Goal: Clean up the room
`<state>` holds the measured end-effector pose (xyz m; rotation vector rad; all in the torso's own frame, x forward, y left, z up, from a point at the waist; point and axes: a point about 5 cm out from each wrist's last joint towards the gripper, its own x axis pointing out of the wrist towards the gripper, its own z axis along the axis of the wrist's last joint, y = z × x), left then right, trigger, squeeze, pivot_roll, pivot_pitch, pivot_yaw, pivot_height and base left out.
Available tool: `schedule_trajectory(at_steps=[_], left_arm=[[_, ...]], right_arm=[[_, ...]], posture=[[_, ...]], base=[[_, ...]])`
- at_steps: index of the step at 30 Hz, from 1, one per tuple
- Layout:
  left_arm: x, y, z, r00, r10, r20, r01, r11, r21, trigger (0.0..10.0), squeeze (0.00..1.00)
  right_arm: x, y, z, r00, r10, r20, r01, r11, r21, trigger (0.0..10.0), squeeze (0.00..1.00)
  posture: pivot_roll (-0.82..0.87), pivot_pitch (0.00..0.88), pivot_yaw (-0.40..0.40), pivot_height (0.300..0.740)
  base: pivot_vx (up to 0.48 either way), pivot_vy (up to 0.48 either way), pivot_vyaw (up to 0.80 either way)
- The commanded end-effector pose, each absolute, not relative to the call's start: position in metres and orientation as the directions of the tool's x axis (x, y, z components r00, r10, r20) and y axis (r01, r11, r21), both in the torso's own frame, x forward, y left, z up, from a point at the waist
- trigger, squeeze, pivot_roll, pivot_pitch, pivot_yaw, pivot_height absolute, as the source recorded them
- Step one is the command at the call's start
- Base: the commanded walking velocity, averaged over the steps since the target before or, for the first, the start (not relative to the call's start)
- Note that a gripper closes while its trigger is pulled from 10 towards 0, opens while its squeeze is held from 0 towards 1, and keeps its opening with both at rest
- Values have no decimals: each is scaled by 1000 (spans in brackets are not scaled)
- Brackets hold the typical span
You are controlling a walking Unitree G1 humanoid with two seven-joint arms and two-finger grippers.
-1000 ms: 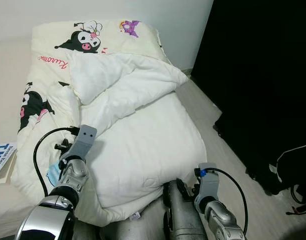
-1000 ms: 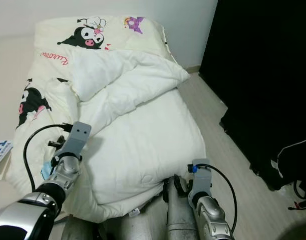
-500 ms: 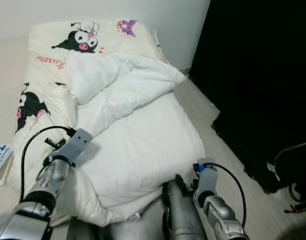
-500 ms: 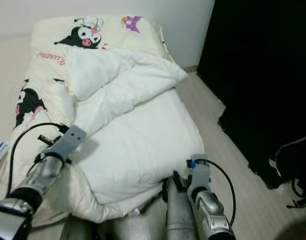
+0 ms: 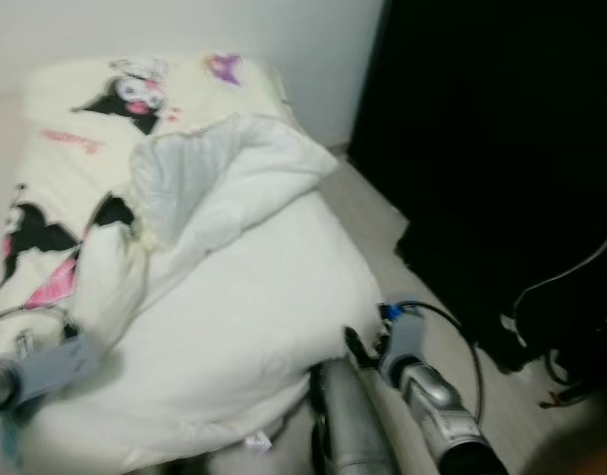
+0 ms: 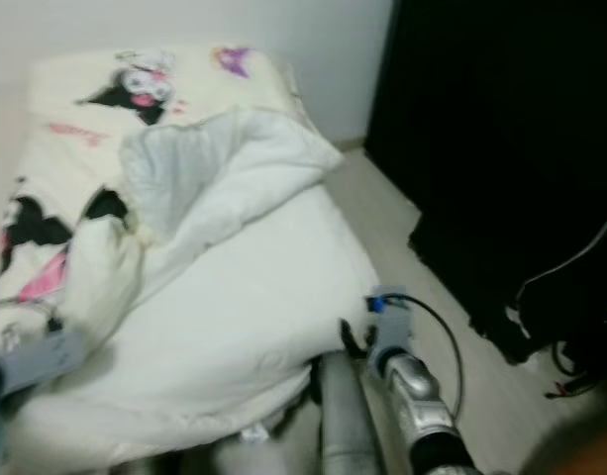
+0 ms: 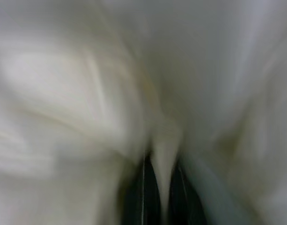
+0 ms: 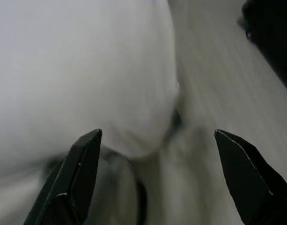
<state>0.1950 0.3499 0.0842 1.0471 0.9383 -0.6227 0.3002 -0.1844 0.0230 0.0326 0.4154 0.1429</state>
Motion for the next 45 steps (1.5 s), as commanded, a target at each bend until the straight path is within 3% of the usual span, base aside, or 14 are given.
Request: schedule_trajectory(at_steps=[1, 6, 7, 8, 9, 10, 12, 13, 15, 23, 31, 33, 40, 45], left_arm=[[165, 313, 76, 298, -146, -943, 876, 434, 209, 1804, 0], [152, 312, 76, 200, -157, -967, 893, 434, 114, 1725, 0], [160, 307, 72, 237, -203, -950, 895, 427, 132, 3961, 0], [160, 307, 72, 237, -203, -950, 895, 427, 132, 3961, 0], [178, 297, 64, 339, -307, -889, 881, 436, 185, 10000, 0], [178, 297, 64, 339, -307, -889, 881, 436, 185, 10000, 0], [212, 258, 69, 590, -517, -620, 764, 606, 222, 10000, 0], [212, 258, 69, 590, -517, -620, 764, 606, 222, 10000, 0], [221, 235, 84, 721, -546, -426, 625, 778, 61, 10000, 0], [225, 244, 65, 791, -467, -396, 450, 882, -140, 10000, 0], [195, 284, 44, 645, -397, -652, 537, 843, 18, 10000, 0], [167, 304, 39, 435, -306, -847, 726, 675, 130, 10000, 0], [145, 318, 46, 263, -216, -940, 808, 581, 93, 10000, 0], [142, 295, 51, 209, -372, -904, 830, 556, -36, 10000, 0]], right_arm=[[302, -169, 21, 895, 187, -404, -170, 982, 79, 10000, 0], [303, -167, 21, 893, 193, -408, -176, 981, 79, 10000, 0], [304, -166, 21, 892, 196, -407, -179, 981, 80, 10000, 0], [304, -166, 21, 892, 196, -407, -179, 981, 80, 10000, 0], [305, -165, 21, 892, 200, -407, -182, 980, 82, 10000, 0], [305, -165, 21, 892, 200, -407, -182, 980, 82, 10000, 0], [305, -164, 21, 891, 203, -406, -184, 979, 85, 10000, 0], [305, -164, 21, 891, 203, -406, -184, 979, 85, 10000, 0], [305, -163, 20, 891, 202, -406, -182, 979, 86, 10000, 0], [303, -166, 18, 890, 195, -413, -176, 981, 83, 10000, 0], [302, -171, 16, 880, 200, -431, -190, 980, 66, 10000, 0], [305, -176, 19, 882, 194, -429, -189, 980, 54, 10000, 0], [311, -187, 26, 896, 166, -412, -160, 986, 50, 10000, 0], [316, -199, 34, 911, 124, -393, -114, 992, 50, 10000, 0]], posture=[[-115, 218, -49, 580], [-112, 214, -50, 580], [-110, 212, -49, 580], [-110, 212, -49, 580], [-106, 209, -46, 580], [-106, 209, -46, 580], [-112, 210, -42, 580], [-112, 210, -42, 580], [-114, 211, -39, 580], [-128, 211, -38, 580], [-112, 209, -49, 580], [-103, 206, -51, 580], [-104, 202, -52, 580], [-108, 194, -45, 580]], base=[[0, 0, 0], [0, 0, 0], [0, 0, 0], [0, 0, 0], [0, 0, 0], [0, 0, 0], [0, 0, 0], [0, 0, 0], [0, 0, 0], [0, 0, 0], [0, 0, 0], [0, 0, 0], [0, 0, 0], [0, 0, 0]])
